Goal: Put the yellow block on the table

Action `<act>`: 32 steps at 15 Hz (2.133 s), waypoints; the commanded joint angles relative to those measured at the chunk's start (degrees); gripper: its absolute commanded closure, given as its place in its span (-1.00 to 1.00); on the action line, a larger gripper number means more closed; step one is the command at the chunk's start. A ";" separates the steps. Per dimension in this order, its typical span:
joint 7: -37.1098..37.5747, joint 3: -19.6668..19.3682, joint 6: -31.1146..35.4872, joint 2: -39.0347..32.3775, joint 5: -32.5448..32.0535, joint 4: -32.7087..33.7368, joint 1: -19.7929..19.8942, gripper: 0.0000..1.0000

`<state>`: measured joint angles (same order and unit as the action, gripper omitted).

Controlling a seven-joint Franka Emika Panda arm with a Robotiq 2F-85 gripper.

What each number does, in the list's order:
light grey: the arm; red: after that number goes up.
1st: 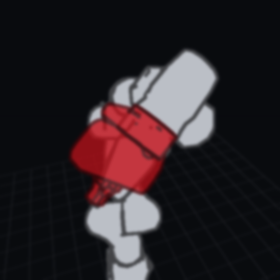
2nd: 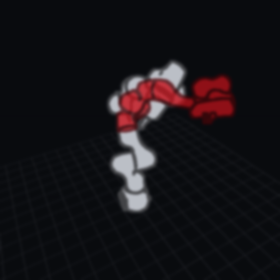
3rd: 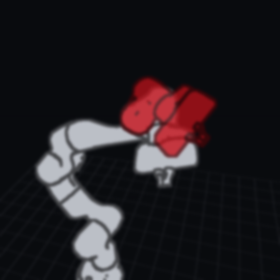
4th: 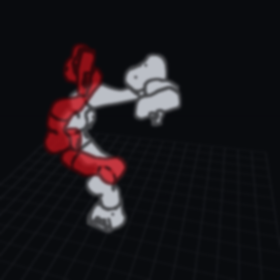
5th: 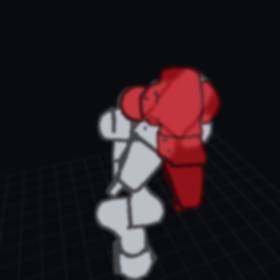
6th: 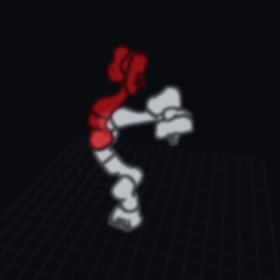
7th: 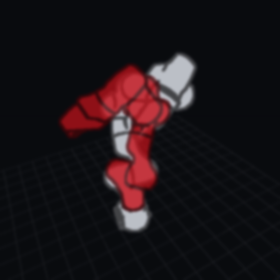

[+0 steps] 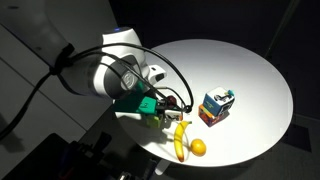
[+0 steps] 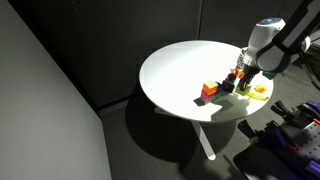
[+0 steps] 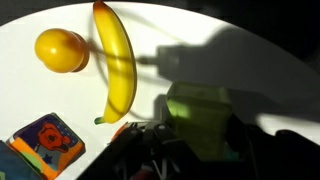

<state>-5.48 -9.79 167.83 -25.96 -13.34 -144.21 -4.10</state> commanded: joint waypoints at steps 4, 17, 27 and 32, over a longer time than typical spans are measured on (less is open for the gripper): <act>0.23 0.32 -0.20 0.01 -0.44 0.09 0.38 0.47; -0.03 -0.51 5.34 -8.04 -0.90 3.27 -1.17 0.47; -0.90 -0.81 9.57 -10.47 0.42 3.40 -2.00 -1.00; -0.86 1.67 5.78 -8.05 1.55 2.51 -0.07 -1.00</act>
<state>-5.64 -9.96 176.70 -36.50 -13.00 -141.01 -5.82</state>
